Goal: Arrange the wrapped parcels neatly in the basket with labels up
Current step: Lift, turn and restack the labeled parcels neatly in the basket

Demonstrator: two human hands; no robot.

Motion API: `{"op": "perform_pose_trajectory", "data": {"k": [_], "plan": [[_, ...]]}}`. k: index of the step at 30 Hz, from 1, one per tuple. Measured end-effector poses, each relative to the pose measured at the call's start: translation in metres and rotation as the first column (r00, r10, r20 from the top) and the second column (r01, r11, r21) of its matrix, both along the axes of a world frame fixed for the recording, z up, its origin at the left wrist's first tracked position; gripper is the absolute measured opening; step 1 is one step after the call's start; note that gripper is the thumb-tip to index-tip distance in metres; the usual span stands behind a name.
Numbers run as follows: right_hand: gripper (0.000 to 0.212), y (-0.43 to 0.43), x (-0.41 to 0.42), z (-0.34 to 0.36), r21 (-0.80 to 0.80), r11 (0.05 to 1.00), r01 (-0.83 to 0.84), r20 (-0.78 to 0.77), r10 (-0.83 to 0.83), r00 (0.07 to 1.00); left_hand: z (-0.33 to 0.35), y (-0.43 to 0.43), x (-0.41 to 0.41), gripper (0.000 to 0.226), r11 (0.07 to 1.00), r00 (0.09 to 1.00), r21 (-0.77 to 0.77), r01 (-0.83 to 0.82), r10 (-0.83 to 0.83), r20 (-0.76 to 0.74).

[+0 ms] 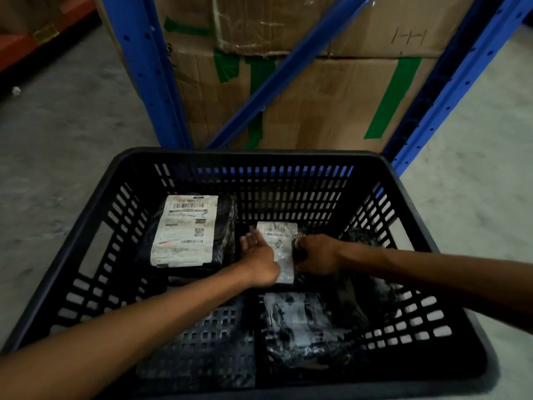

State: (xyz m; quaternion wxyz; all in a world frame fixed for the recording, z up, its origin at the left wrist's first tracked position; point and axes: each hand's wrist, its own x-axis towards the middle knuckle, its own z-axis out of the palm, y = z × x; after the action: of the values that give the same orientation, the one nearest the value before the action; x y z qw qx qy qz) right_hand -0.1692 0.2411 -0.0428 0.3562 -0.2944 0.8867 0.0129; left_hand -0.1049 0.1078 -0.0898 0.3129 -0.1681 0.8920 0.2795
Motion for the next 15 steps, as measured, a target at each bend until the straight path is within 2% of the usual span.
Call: {"op": "perform_pose_trajectory", "data": {"k": [2, 4, 6, 8, 10, 12, 15], "plan": [[0.044, 0.020, 0.020, 0.017, -0.059, 0.993, -0.101, 0.044, 0.104, 0.994, 0.024, 0.001, 0.030, 0.082, 0.980, 0.978, 0.076, 0.184, -0.191, 0.084], [0.046, 0.040, 0.050, 0.029, 0.015, 0.977, -0.214, 0.149, 0.209, 0.966, 0.039, 0.006, 0.063, 0.085, 0.949, 0.935, 0.103, 0.297, -0.311, 0.169], [0.048, 0.057, 0.073, 0.033, 0.067, 0.961, -0.267, 0.222, 0.247, 0.943, 0.048, 0.012, 0.088, 0.086, 0.926, 0.902, 0.153, 0.345, -0.372, 0.218], [0.051, 0.062, 0.083, 0.029, 0.102, 0.957, -0.270, 0.249, 0.239, 0.939, 0.048, 0.015, 0.092, 0.080, 0.929, 0.891, 0.192, 0.315, -0.360, 0.278], [0.054, 0.058, 0.083, 0.022, 0.147, 0.956, -0.252, 0.213, 0.219, 0.952, 0.048, 0.018, 0.087, 0.079, 0.949, 0.905, 0.224, 0.222, -0.286, 0.316], [0.055, 0.055, 0.081, 0.014, 0.225, 0.940, -0.255, 0.183, 0.217, 0.959, 0.045, 0.025, 0.078, 0.066, 0.961, 0.908, 0.247, 0.121, -0.208, 0.364], [0.044, 0.058, 0.081, 0.001, 0.213, 0.961, -0.177, 0.157, 0.146, 0.977, 0.040, 0.041, 0.076, 0.054, 0.983, 0.923, 0.171, 0.068, -0.127, 0.364]]}}
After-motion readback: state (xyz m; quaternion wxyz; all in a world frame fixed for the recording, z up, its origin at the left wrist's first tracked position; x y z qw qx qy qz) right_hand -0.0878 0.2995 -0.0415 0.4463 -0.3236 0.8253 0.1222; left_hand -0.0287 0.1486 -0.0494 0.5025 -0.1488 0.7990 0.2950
